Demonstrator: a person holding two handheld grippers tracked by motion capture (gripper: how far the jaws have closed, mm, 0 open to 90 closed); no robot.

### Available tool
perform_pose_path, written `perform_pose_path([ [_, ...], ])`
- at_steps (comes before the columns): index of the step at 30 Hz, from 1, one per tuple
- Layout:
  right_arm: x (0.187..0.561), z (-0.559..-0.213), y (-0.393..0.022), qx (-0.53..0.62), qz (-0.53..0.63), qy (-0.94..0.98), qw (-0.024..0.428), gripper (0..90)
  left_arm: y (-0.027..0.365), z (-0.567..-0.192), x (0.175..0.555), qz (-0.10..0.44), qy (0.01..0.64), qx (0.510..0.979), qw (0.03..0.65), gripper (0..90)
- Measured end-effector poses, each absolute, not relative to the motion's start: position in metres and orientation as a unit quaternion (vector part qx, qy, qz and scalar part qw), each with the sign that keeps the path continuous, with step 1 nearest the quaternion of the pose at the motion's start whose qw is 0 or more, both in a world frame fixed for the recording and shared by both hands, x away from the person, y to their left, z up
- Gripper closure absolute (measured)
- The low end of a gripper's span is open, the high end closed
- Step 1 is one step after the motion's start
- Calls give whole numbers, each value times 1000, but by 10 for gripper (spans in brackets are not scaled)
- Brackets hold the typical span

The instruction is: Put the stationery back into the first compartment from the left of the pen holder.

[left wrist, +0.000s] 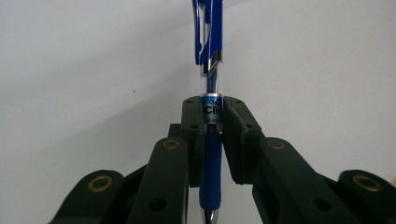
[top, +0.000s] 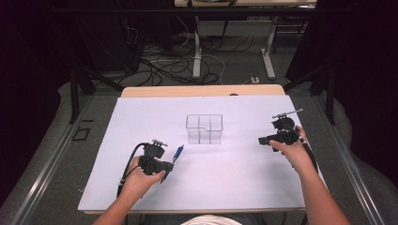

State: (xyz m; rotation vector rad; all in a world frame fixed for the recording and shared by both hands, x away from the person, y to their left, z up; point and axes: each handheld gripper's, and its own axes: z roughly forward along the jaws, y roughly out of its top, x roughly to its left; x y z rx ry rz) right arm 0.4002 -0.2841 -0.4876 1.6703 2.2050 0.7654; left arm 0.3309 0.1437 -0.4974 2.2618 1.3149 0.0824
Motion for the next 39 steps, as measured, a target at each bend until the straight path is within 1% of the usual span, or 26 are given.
perform_pose_path([
  [4,400,-488,-284,577,265,761,137,152,142,-494,328,49,482,832,272,795],
  [8,400,-488,-284,577,264,761,136,152,141,-492,326,72,463,839,276,795],
  [16,400,-487,-283,568,269,765,140,152,134,-493,323,92,426,864,251,795],
  [26,400,-488,-284,569,268,765,139,152,123,-493,314,148,382,880,239,795],
  [31,400,-488,-283,570,269,764,138,152,118,-493,312,186,342,893,226,795],
  [36,400,-487,-281,567,270,765,141,152,109,-489,307,226,282,908,210,795],
  [39,401,-487,-281,564,270,767,142,152,101,-486,302,257,237,917,189,795],
])
